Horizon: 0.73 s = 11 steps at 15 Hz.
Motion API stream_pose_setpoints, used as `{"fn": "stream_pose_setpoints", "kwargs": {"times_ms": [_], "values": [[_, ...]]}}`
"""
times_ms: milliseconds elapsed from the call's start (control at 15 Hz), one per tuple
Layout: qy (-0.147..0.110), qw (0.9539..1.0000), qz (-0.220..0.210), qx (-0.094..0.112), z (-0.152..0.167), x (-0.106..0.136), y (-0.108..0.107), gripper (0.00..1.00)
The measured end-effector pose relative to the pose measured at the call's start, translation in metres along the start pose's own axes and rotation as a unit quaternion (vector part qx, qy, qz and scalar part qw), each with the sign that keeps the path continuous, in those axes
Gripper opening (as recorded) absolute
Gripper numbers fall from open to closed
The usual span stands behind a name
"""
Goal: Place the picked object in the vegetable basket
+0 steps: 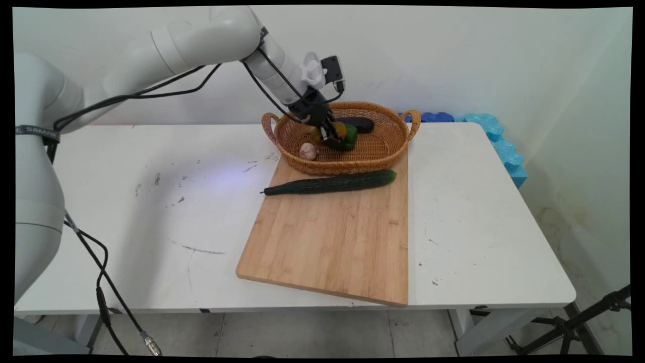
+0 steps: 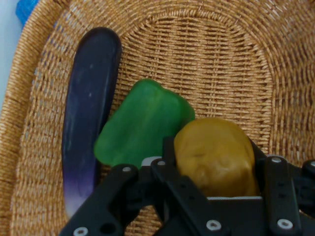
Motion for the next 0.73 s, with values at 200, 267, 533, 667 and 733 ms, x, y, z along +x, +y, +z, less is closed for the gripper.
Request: {"fn": "stream_pose_setpoints", "kwargs": {"times_ms": [200,267,533,667,733], "values": [[0.0,1.0,-0.001,-0.005,0.009,-0.002,-0.003,0.0],[0.0,1.0,-0.002,-0.006,0.011,-0.002,-0.004,0.0],[0.001,0.9999,-0.003,-0.011,0.02,-0.004,-0.007,1.0],[0.001,0.9999,-0.004,-0.013,0.024,-0.005,-0.008,1.0],[0.002,0.9999,-0.003,-0.014,0.025,-0.005,-0.009,1.0]]}}
